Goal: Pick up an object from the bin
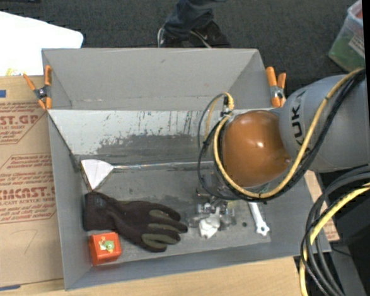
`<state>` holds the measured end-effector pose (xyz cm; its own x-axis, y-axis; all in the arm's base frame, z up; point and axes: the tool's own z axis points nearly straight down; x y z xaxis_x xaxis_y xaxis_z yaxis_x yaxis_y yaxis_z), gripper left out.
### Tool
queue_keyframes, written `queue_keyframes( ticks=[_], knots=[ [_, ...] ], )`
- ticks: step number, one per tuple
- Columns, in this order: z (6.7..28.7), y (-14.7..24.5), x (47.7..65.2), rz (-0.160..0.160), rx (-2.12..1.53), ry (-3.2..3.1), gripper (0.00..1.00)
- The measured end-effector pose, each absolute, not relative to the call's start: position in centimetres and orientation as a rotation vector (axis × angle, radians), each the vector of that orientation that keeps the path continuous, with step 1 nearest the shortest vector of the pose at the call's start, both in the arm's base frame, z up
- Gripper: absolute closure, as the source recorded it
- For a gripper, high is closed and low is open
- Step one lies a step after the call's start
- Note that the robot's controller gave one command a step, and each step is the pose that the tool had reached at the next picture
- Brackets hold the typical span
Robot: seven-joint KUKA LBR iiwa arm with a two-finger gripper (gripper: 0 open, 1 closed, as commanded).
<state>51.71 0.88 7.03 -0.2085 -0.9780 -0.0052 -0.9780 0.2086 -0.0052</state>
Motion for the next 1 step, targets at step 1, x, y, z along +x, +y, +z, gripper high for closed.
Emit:
queue_keyframes(
  ticks=[1],
  knots=[
    [15.01,0.83,52.29,0.006,-2.008,2.411,1.00]
  ],
)
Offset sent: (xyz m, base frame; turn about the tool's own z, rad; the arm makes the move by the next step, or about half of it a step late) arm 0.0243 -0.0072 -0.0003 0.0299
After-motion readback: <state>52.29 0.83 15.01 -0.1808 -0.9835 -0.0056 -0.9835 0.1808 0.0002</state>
